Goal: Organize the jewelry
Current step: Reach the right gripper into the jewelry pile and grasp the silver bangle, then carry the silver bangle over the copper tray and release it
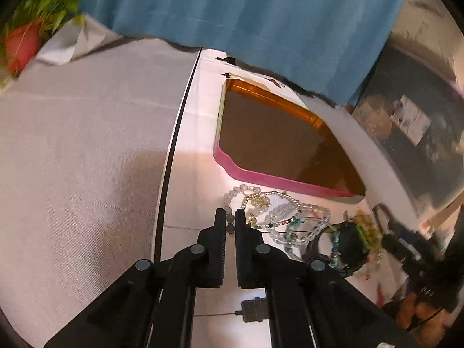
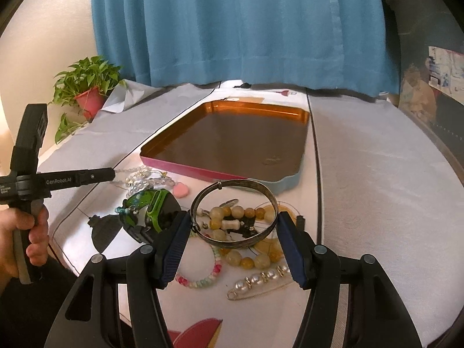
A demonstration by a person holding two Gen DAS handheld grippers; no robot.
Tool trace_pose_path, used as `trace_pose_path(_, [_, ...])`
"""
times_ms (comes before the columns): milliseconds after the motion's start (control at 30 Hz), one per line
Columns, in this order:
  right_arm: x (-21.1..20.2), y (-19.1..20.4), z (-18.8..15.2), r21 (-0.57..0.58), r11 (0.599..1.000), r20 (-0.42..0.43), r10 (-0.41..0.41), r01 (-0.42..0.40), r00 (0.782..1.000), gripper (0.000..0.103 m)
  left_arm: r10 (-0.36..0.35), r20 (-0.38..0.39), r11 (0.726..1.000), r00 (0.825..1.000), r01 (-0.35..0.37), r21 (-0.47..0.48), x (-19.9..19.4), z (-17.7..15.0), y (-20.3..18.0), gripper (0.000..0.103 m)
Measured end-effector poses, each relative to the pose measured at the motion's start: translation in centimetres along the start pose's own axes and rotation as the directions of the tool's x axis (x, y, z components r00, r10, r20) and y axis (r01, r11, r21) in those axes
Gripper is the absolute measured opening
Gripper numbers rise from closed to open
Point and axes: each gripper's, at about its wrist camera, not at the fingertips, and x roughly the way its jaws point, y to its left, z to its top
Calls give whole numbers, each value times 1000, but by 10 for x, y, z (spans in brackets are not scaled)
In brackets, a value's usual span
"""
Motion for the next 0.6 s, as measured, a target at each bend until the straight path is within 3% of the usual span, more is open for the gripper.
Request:
trace_pose_path(67, [-3, -1, -2, 1, 1000, 0, -7, 7, 1000, 62, 34, 9, 999, 999, -34, -7, -2, -1, 1, 4])
trace_pose_path(600, [-45, 13, 20, -19, 999, 73, -38, 39, 997, 62, 10, 79, 996, 997, -17, 89, -55, 13, -58, 4])
